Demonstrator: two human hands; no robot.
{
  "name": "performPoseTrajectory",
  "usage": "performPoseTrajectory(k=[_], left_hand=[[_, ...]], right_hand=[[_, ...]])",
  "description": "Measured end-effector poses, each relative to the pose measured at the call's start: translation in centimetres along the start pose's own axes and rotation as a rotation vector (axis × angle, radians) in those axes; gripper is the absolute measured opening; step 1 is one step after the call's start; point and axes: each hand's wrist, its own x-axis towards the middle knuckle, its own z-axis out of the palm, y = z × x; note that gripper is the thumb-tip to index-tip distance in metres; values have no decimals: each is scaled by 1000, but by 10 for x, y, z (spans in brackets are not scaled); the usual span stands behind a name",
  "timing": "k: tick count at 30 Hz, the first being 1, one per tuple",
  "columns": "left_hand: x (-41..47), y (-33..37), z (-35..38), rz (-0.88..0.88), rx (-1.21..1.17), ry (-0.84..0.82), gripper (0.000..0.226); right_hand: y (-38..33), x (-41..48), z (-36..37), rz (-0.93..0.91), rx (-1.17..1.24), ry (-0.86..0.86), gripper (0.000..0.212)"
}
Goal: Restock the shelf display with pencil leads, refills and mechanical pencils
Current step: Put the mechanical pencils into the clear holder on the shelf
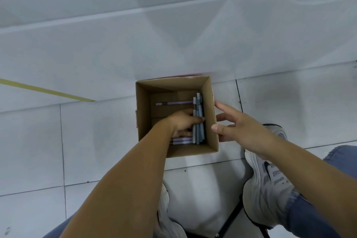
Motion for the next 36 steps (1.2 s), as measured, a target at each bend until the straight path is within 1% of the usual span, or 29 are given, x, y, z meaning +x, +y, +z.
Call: performPoseTrajectory(k=[6, 10, 11, 12, 13, 14, 15, 16, 18, 20, 24, 28, 33, 36], left_hand=[[-12, 1, 0, 123, -35, 11, 14], [-47, 9, -11, 210, -17, 26, 17], [-61, 12, -13, 230, -11, 17, 18], [-76, 15, -15, 253, -7, 6, 20], [-92, 19, -17, 281, -2, -7, 21], [-108, 24, -18, 309, 6, -22, 22], [-124, 29, -17, 336, 18, -38, 23], [-140, 34, -14, 360, 35, -55, 23], [-175, 48, -3, 417, 72, -92, 24], [-211, 65, 12, 498, 127, -102, 23], [-286, 98, 45, 655, 311, -36, 24], [-353, 124, 71, 833, 460, 38, 18], [-408, 157, 96, 1023, 432, 113, 27], [-427, 177, 109, 1136, 420, 144, 21]], right_hand=[[-1, 1, 1, -13, 6, -11, 63], [-8, -1, 0, 16, -73, -30, 65], [-12, -3, 1, 15, -125, 4, 60], [-18, -4, 2, -5, -203, 82, 51], [-24, -6, 4, -50, -278, 195, 40], [-33, -8, 5, -111, -303, 307, 31], [-43, -11, 8, -173, -266, 383, 23], [-56, -15, 10, -226, -200, 410, 18], [-84, -29, 17, -314, -66, 350, 18], [-115, -51, 21, -436, -8, 275, 27], [-173, -108, 24, -699, 117, 207, 43], [-226, -162, 23, -887, 136, 253, 41], [-284, -210, 13, -1075, 89, 338, 33], [-315, -232, 6, -1163, 113, 398, 25]])
